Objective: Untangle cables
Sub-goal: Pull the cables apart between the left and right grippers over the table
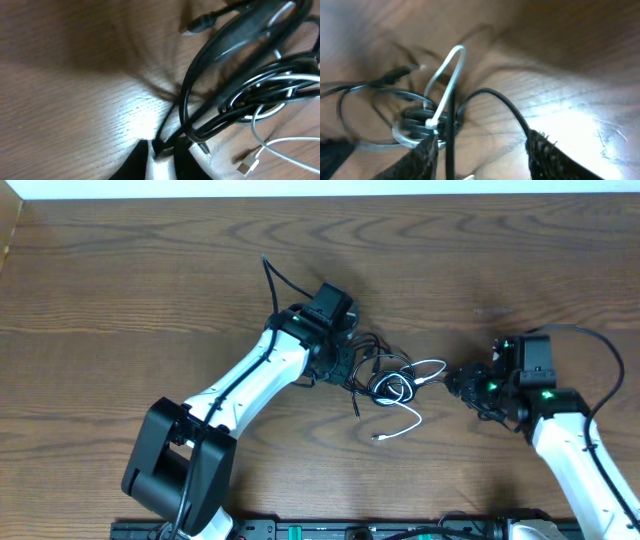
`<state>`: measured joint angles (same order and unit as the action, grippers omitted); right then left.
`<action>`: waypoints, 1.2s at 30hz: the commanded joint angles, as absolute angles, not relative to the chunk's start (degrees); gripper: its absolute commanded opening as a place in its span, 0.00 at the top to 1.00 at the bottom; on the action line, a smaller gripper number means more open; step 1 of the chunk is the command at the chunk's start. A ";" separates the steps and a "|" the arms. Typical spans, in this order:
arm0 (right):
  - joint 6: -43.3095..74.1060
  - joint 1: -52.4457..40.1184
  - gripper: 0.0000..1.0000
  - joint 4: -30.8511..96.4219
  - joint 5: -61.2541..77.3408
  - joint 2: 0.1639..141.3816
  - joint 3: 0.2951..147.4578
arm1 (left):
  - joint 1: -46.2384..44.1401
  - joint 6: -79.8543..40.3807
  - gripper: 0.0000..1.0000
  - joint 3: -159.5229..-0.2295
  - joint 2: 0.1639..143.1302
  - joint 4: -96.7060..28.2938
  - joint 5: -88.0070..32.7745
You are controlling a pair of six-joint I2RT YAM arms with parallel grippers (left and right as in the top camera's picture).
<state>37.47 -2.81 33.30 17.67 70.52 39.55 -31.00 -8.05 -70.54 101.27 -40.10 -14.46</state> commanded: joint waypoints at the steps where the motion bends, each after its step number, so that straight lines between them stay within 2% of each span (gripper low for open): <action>1: 29.19 -2.66 0.38 38.24 19.09 70.50 47.33 | -28.73 -8.23 0.46 -72.27 101.75 -40.29 -15.57; 2: 27.70 -2.66 0.34 40.10 19.11 70.50 48.88 | -28.14 -8.23 0.39 -72.51 101.62 -40.29 -16.67; 5: 21.96 -2.98 0.20 44.49 20.73 70.50 52.23 | -26.02 -8.19 0.29 -73.63 101.08 -40.23 -21.41; 7: 18.61 -3.46 0.10 44.86 23.70 70.50 52.56 | -25.10 -7.31 0.27 -74.43 100.99 -40.03 -24.18; 11: 17.06 -3.81 0.05 44.62 25.41 70.52 52.47 | -25.08 -2.55 0.26 -74.61 101.03 -37.19 -29.19; 14: 17.08 -3.81 0.08 43.38 25.43 70.52 52.21 | -25.85 -1.91 0.26 -74.43 101.16 -33.98 -27.27; 21: 17.10 -3.86 0.36 40.73 25.41 70.52 50.78 | -27.09 -1.91 0.26 -74.22 104.29 -26.57 -20.97; 36: 17.06 -3.86 0.36 38.98 25.41 70.52 49.84 | -27.35 0.43 0.26 -74.22 115.63 -18.63 -17.45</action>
<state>17.74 -3.62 39.31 24.86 70.57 50.39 -27.11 -1.04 -73.17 113.32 -19.46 -18.65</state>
